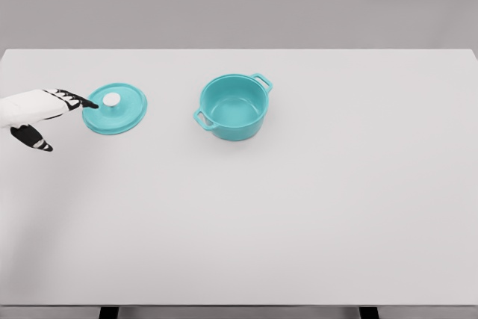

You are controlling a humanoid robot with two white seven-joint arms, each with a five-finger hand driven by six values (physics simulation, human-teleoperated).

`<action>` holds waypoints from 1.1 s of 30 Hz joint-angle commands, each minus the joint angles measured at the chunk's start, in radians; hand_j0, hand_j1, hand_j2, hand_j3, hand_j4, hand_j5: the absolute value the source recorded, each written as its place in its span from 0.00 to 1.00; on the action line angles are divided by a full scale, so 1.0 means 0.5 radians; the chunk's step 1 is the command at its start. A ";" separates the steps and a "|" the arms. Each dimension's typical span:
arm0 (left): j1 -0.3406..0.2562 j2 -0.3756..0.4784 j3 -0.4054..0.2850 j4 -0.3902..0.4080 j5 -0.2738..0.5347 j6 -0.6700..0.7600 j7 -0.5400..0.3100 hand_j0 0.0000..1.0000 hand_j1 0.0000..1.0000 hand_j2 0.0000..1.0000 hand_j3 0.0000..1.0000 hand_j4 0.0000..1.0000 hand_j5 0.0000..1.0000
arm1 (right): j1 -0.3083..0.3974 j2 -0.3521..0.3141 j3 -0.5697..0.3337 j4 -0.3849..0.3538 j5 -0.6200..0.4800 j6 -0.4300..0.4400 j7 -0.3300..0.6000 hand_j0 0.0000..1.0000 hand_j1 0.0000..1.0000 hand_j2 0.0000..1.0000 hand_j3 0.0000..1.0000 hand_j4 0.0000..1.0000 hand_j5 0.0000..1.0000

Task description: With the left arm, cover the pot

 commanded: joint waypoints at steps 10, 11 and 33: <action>-0.025 0.010 0.006 0.006 0.005 0.005 -0.001 1.00 1.00 1.00 1.00 1.00 1.00 | 0.018 0.000 0.000 0.003 -0.001 0.001 0.000 1.00 1.00 1.00 1.00 1.00 1.00; -0.025 0.016 0.003 0.006 0.005 0.005 -0.001 1.00 1.00 1.00 1.00 1.00 1.00 | 0.018 0.000 0.000 0.003 -0.001 0.001 0.000 1.00 1.00 1.00 1.00 1.00 1.00; -1.255 -0.027 -1.638 0.463 0.472 0.005 0.212 1.00 1.00 1.00 1.00 1.00 1.00 | 0.018 0.000 0.000 0.003 -0.001 0.001 0.000 1.00 1.00 1.00 1.00 1.00 1.00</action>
